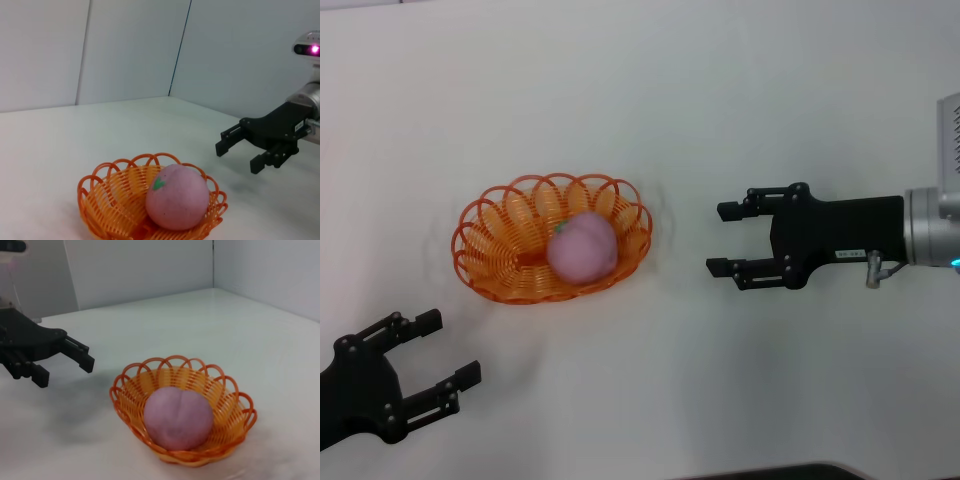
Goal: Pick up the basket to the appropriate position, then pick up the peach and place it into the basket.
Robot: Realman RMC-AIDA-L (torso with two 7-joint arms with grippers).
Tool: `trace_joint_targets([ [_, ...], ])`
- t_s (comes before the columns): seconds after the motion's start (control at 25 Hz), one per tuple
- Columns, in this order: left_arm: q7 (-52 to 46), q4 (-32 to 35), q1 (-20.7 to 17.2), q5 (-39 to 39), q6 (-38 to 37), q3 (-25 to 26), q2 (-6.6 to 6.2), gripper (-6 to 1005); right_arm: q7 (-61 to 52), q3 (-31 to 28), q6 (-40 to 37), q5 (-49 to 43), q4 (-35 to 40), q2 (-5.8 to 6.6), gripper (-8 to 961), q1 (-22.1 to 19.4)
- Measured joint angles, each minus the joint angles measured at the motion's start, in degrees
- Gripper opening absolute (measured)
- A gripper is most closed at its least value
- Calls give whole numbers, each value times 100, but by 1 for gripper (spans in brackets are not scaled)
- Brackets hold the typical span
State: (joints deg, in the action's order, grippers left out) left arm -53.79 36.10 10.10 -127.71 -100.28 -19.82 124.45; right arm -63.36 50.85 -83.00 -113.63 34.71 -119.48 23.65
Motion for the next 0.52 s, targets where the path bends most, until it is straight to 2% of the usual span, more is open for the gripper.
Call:
trace_joint_targets([
  [0.52, 0, -3, 8, 0, 9, 14, 0, 791, 25, -26, 38, 1, -130, -1, 748, 43],
])
